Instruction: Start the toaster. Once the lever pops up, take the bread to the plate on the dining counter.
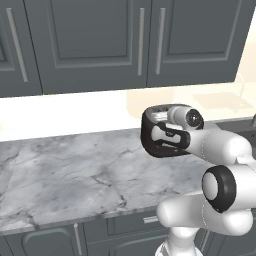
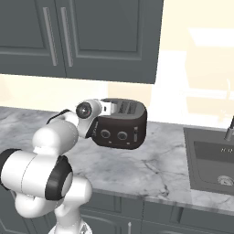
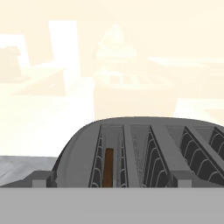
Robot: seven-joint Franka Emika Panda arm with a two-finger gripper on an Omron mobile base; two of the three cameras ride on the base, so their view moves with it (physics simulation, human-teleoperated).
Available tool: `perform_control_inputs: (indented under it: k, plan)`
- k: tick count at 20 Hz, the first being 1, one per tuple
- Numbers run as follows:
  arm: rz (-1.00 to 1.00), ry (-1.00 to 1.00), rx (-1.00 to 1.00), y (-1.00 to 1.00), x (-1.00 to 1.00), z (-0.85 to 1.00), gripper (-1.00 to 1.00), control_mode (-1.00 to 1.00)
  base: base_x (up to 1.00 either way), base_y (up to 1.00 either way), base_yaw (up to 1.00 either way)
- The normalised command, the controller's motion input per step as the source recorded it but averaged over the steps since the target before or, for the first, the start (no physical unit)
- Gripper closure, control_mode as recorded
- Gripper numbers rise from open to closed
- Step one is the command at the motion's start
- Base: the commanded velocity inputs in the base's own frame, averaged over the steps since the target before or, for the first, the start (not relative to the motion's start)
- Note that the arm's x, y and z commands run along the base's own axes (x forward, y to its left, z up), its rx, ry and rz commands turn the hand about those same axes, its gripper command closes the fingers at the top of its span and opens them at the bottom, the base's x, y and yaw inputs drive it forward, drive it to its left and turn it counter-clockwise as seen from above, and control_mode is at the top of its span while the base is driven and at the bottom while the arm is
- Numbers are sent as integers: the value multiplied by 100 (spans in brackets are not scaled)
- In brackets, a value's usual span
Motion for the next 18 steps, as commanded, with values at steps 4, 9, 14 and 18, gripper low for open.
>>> perform_control_inputs:
  k: [4, 9, 14, 18]
  plan:
    - [0, 0, 0, 0, 0, 0, -100, -100, 0, 0, 0]
    - [0, 0, 0, 0, 0, 0, -100, -100, 0, 0, 0]
    - [0, 0, 0, 0, 0, 0, -100, -100, 0, 0, 0]
    - [0, 0, 0, 0, 0, 0, -100, -100, 0, 0, 0]
